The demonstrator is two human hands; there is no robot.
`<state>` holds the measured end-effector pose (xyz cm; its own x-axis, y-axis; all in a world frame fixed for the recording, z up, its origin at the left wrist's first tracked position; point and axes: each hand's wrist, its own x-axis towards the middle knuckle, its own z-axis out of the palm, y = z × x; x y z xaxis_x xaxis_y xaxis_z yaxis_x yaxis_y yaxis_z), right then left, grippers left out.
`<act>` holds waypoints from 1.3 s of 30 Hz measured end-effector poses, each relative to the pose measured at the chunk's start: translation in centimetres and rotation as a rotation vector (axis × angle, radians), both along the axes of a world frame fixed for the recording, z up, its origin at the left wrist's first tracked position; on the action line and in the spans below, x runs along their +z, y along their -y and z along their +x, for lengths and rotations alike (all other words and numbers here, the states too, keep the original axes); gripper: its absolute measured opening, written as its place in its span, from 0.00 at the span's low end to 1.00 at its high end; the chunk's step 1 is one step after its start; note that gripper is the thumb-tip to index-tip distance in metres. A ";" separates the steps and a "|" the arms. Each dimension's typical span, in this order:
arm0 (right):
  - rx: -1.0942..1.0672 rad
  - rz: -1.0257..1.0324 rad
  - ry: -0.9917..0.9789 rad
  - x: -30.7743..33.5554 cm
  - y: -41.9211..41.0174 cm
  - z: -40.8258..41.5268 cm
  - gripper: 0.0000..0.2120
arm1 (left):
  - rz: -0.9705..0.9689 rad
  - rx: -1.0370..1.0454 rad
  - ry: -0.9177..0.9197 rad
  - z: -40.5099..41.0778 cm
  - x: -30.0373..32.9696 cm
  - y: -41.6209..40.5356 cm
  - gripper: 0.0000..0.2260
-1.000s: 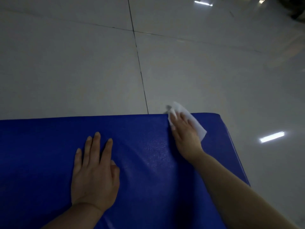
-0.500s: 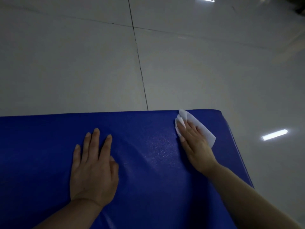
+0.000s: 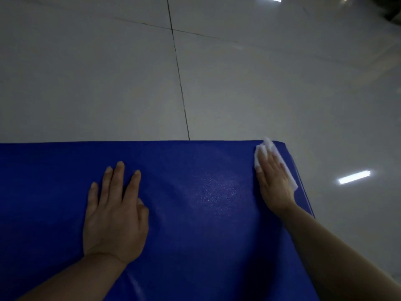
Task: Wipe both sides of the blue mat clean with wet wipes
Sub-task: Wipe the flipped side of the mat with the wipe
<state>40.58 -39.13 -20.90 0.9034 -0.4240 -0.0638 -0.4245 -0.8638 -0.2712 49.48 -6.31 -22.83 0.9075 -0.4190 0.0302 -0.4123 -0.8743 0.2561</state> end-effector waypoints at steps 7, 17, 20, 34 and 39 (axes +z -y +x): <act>-0.347 -0.048 -0.074 -0.2 0.9 1.6 0.24 | -0.016 -0.004 0.014 0.0 -0.3 -0.1 0.26; -0.405 -0.001 -0.077 0.2 1.6 -3.7 0.23 | -0.015 -0.004 0.001 0.0 -0.4 -0.1 0.26; -0.116 0.015 0.036 0.0 -3.2 -3.5 0.25 | -0.021 -0.004 -0.003 0.0 -0.4 -0.2 0.26; 0.032 0.012 0.061 -0.6 -7.3 -7.3 0.24 | -0.012 -0.008 -0.009 0.1 -0.2 -0.1 0.26; 0.033 -0.035 0.033 -0.8 -5.2 -11.2 0.25 | 0.000 -0.013 -0.003 0.3 -0.2 -0.1 0.26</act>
<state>29.35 -33.90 -21.73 0.9185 -0.3949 -0.0190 -0.3865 -0.8867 -0.2537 49.73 -6.17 -23.05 0.9022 -0.4305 0.0273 -0.4225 -0.8691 0.2573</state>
